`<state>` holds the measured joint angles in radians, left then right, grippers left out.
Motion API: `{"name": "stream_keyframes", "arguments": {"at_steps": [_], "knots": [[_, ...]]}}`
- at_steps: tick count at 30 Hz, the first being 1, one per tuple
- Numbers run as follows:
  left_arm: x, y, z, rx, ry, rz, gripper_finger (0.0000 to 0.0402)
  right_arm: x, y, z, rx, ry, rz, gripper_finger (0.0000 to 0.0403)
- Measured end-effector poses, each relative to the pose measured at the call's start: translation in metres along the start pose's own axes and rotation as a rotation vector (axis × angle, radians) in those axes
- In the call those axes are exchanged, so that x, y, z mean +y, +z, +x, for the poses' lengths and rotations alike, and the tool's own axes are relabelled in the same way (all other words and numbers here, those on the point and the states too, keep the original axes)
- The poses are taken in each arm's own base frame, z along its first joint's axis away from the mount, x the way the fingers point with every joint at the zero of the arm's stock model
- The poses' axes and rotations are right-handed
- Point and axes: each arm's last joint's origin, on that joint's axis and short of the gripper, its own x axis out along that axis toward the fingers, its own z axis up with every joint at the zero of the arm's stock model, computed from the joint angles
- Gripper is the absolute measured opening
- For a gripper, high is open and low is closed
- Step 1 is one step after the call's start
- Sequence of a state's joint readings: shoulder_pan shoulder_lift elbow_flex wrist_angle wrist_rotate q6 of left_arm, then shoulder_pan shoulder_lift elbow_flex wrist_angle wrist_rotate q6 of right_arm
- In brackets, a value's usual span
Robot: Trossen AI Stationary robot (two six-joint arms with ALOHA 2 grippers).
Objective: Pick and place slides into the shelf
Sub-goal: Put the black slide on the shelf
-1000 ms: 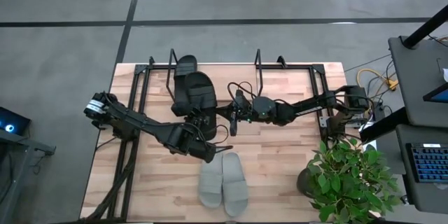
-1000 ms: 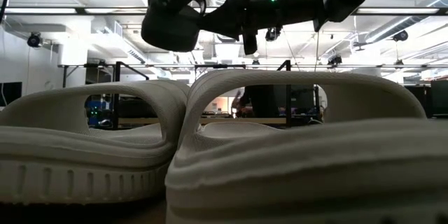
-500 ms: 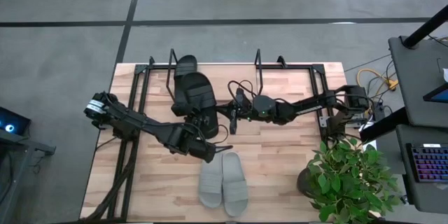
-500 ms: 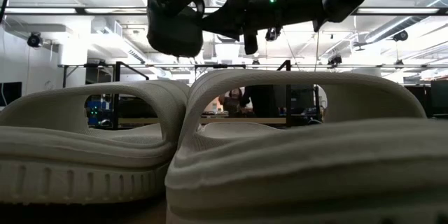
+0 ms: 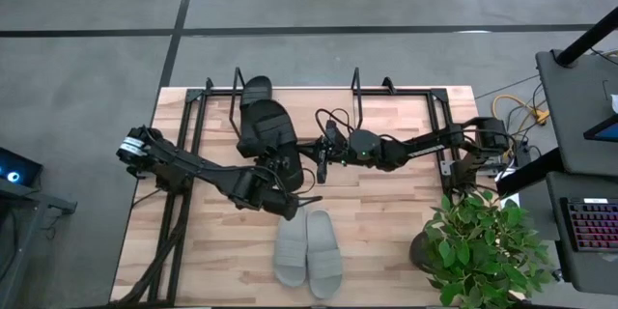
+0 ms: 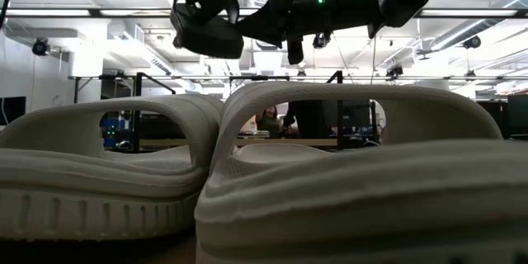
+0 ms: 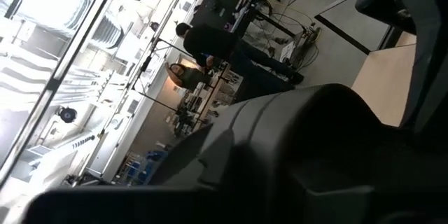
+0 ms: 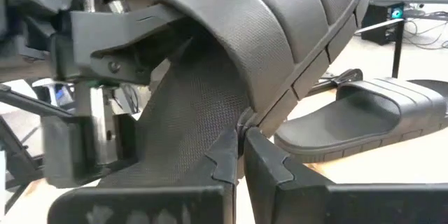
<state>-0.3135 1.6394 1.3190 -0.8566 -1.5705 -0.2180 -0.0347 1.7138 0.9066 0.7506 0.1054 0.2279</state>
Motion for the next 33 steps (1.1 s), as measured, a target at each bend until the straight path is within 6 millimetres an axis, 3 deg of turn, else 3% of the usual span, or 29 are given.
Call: {"name": "stream_keyframes", "arguments": {"at_steps": [3, 24, 33], "knots": [[-0.0001, -0.0007, 0.0001, 0.0, 0.001, 0.027, 0.0008, 0.0013, 0.0004, -0.0003, -0.001, 0.006, 0.0, 0.0008], [-0.0009, -0.0008, 0.0, 0.001, -0.003, 0.044, 0.0001, 0.0015, -0.0002, -0.0009, 0.017, 0.009, -0.009, 0.001], [-0.0023, -0.0023, 0.0, 0.0, 0.0, 0.048, 0.0, 0.0014, 0.0035, -0.0034, 0.026, 0.008, -0.025, 0.0067]]}}
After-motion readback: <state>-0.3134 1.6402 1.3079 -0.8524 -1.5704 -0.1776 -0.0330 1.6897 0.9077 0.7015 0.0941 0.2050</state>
